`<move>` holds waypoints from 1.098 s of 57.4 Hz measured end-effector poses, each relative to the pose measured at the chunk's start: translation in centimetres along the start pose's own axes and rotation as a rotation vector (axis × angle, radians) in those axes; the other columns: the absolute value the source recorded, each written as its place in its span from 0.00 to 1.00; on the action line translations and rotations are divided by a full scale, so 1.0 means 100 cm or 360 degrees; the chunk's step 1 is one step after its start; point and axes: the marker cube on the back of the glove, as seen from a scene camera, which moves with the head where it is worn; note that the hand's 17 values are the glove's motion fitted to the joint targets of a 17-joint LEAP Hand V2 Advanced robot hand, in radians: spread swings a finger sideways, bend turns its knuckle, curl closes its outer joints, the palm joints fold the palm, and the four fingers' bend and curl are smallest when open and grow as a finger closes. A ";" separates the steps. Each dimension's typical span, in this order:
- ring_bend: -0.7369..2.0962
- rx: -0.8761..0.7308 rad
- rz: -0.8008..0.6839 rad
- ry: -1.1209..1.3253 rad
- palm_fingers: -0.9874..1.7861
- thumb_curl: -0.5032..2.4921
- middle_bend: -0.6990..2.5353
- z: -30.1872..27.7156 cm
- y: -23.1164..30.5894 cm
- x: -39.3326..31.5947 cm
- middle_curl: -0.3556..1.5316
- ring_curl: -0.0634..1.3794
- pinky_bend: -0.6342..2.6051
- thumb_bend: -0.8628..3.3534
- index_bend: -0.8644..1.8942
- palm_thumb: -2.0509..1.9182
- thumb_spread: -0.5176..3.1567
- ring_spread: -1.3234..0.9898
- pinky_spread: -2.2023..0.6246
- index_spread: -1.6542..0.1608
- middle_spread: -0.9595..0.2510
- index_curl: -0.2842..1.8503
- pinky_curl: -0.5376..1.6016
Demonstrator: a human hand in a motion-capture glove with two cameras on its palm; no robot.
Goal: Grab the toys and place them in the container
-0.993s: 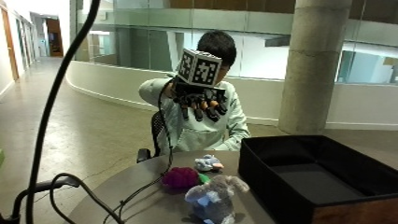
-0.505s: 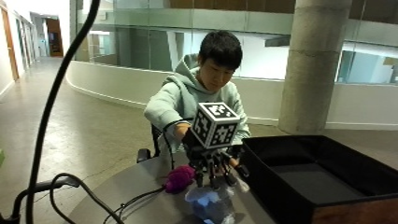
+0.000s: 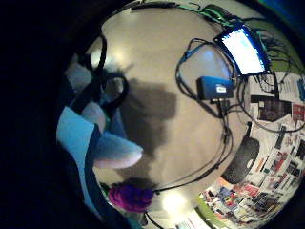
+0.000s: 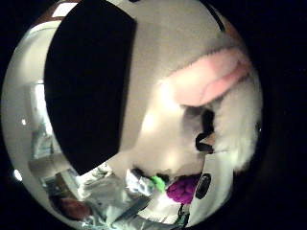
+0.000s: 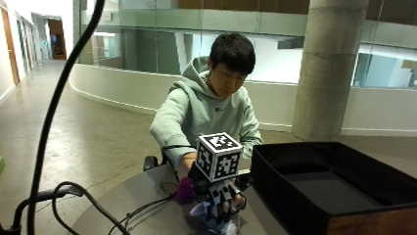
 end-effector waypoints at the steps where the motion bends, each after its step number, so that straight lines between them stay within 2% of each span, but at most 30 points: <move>1: 0.61 0.0014 -0.0001 0.0015 0.70 0.31 0.32 0.001 0.001 -0.001 0.34 0.32 0.50 0.27 0.38 0.71 0.50 0.46 0.67 0.77 0.69 0.22 0.41; 7: 0.60 0.0027 0.0005 0.0029 0.72 0.34 0.34 0.000 0.004 -0.005 0.36 0.33 0.48 0.27 0.40 0.73 0.44 0.44 0.65 0.76 0.64 0.24 0.41; 20: 0.59 -0.0152 -0.0040 0.0081 0.75 0.39 0.38 -0.011 0.030 -0.024 0.41 0.36 0.47 0.26 0.45 0.74 0.32 0.42 0.63 0.74 0.57 0.28 0.42; 31: 0.59 -0.0146 -0.0090 0.0109 0.74 0.42 0.40 -0.058 0.062 -0.050 0.45 0.38 0.48 0.26 0.49 0.74 0.26 0.41 0.63 0.72 0.55 0.32 0.44; 52: 0.62 0.0188 -0.0221 0.0195 0.70 0.46 0.40 -0.188 0.103 -0.145 0.53 0.43 0.50 0.26 0.51 0.73 0.20 0.40 0.63 0.71 0.53 0.42 0.46; 63: 0.63 0.0413 -0.0338 0.0173 0.68 0.48 0.41 -0.224 0.088 -0.197 0.57 0.45 0.51 0.26 0.50 0.73 0.18 0.41 0.63 0.70 0.53 0.48 0.47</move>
